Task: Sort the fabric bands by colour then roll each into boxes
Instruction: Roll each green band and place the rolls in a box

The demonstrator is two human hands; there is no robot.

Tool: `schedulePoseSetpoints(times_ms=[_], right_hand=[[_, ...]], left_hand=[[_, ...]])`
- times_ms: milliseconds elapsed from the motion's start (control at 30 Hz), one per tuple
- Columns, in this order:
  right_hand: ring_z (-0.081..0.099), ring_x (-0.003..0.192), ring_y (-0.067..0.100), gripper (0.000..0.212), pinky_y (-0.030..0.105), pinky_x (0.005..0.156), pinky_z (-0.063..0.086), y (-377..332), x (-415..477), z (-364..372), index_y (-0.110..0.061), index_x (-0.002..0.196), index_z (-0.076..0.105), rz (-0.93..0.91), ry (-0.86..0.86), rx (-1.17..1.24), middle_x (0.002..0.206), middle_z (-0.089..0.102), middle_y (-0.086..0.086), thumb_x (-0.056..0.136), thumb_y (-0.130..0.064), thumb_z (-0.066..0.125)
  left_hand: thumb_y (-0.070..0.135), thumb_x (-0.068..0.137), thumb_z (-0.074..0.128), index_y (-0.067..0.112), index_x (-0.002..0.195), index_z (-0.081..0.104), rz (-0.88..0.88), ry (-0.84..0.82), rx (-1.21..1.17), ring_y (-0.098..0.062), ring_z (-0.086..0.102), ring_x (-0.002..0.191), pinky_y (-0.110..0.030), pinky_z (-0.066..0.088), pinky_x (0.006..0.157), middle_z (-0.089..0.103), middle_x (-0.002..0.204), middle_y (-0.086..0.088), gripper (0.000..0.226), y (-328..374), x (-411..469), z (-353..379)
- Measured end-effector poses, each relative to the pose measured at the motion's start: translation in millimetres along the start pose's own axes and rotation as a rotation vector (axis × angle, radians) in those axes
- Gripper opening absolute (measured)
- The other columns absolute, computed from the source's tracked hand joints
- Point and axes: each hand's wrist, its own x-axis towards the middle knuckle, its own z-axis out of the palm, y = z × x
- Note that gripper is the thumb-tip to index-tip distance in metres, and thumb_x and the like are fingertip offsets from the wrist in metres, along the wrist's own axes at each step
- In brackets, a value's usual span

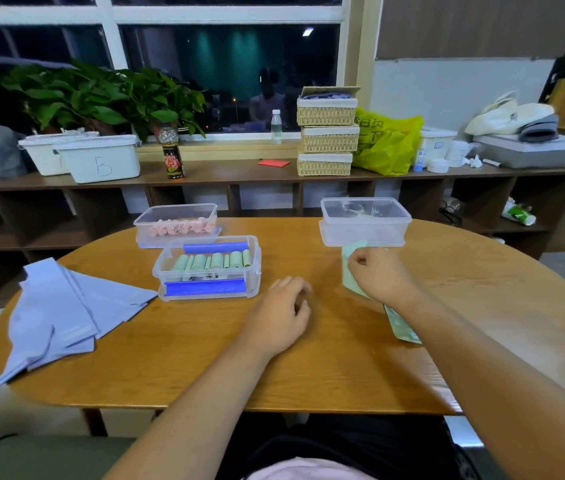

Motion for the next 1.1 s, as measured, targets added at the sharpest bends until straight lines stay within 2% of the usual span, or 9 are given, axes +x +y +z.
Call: schedulePoseSetpoints(times_ms=[133, 233, 467, 567, 633, 733, 867, 1000, 1100], right_hand=[[0.068, 0.079, 0.015, 0.030, 0.038, 0.072, 0.059, -13, -7, 16, -0.029, 0.089, 0.077, -0.041, -0.091, 0.028, 0.084, 0.073, -0.009, 0.104, -0.036, 0.053], [0.069, 0.082, 0.014, 0.026, 0.041, 0.080, 0.061, -11, -13, 15, -0.029, 0.098, 0.080, -0.049, -0.105, 0.027, 0.087, 0.075, -0.009, 0.104, -0.038, 0.055], [0.067, 0.087, 0.009, 0.023, 0.027, 0.069, 0.052, 18, -38, -28, -0.033, 0.099, 0.077, 0.027, -0.039, 0.111, 0.095, 0.072, -0.014, 0.100, -0.023, 0.056], [0.067, 0.097, 0.010, 0.015, 0.022, 0.075, 0.051, 29, -51, -40, -0.038, 0.105, 0.075, 0.028, -0.193, 0.131, 0.102, 0.071, -0.019, 0.099, -0.030, 0.064], [0.059, 0.110, 0.007, 0.032, 0.019, 0.080, 0.044, 36, -57, -43, -0.041, 0.125, 0.068, 0.006, -0.338, -0.031, 0.116, 0.060, -0.027, 0.094, -0.033, 0.072], [0.048, 0.120, 0.011, 0.069, 0.026, 0.090, 0.044, 44, -61, -46, -0.040, 0.148, 0.050, -0.043, -0.426, -0.272, 0.136, 0.051, -0.014, 0.086, -0.028, 0.078], [0.054, 0.113, 0.015, 0.063, 0.024, 0.082, 0.049, 52, -59, -46, -0.040, 0.144, 0.053, 0.032, -0.347, -0.304, 0.139, 0.055, -0.007, 0.089, -0.017, 0.071], [0.061, 0.102, 0.014, 0.043, 0.027, 0.077, 0.055, 49, -54, -50, -0.033, 0.136, 0.062, 0.060, -0.183, -0.250, 0.122, 0.063, -0.007, 0.094, -0.025, 0.070], [0.064, 0.097, 0.009, 0.034, 0.025, 0.079, 0.055, 35, -50, -56, -0.036, 0.127, 0.064, -0.017, -0.095, -0.060, 0.119, 0.064, -0.013, 0.095, -0.029, 0.072]], left_hand=[[0.024, 0.096, 0.059, 0.032, 0.121, 0.060, -0.026, 0.006, 0.014, -0.003, 0.053, 0.109, -0.033, 0.051, 0.095, 0.056, 0.113, 0.021, 0.026, -3, 1, 2], [0.023, 0.095, 0.059, 0.031, 0.121, 0.060, -0.033, 0.022, 0.015, -0.005, 0.053, 0.109, -0.034, 0.051, 0.096, 0.057, 0.114, 0.019, 0.028, -4, 1, 4], [0.027, 0.096, 0.059, 0.034, 0.121, 0.056, -0.051, -0.002, 0.025, -0.002, 0.052, 0.107, -0.033, 0.052, 0.092, 0.056, 0.114, 0.020, 0.027, -8, 2, 5], [0.027, 0.097, 0.059, 0.035, 0.121, 0.056, -0.055, -0.008, 0.035, -0.001, 0.051, 0.107, -0.032, 0.052, 0.092, 0.055, 0.113, 0.022, 0.026, -7, 2, 4], [0.027, 0.097, 0.059, 0.036, 0.121, 0.055, -0.056, -0.013, 0.036, -0.002, 0.052, 0.107, -0.032, 0.051, 0.093, 0.055, 0.114, 0.021, 0.026, -7, 2, 3], [0.026, 0.097, 0.060, 0.035, 0.121, 0.056, -0.065, -0.022, 0.022, -0.002, 0.053, 0.108, -0.031, 0.050, 0.094, 0.055, 0.114, 0.021, 0.025, -5, 2, 2], [0.024, 0.097, 0.060, 0.034, 0.119, 0.056, -0.060, -0.015, 0.026, -0.002, 0.054, 0.107, -0.033, 0.050, 0.096, 0.055, 0.113, 0.021, 0.025, -3, 2, 1], [0.025, 0.097, 0.060, 0.036, 0.120, 0.056, -0.059, -0.021, 0.024, -0.002, 0.054, 0.108, -0.034, 0.051, 0.097, 0.055, 0.114, 0.021, 0.026, -2, 1, 0], [0.027, 0.099, 0.060, 0.036, 0.125, 0.055, -0.066, -0.019, 0.013, -0.001, 0.054, 0.109, -0.034, 0.052, 0.098, 0.053, 0.117, 0.023, 0.028, 2, 0, -4]])
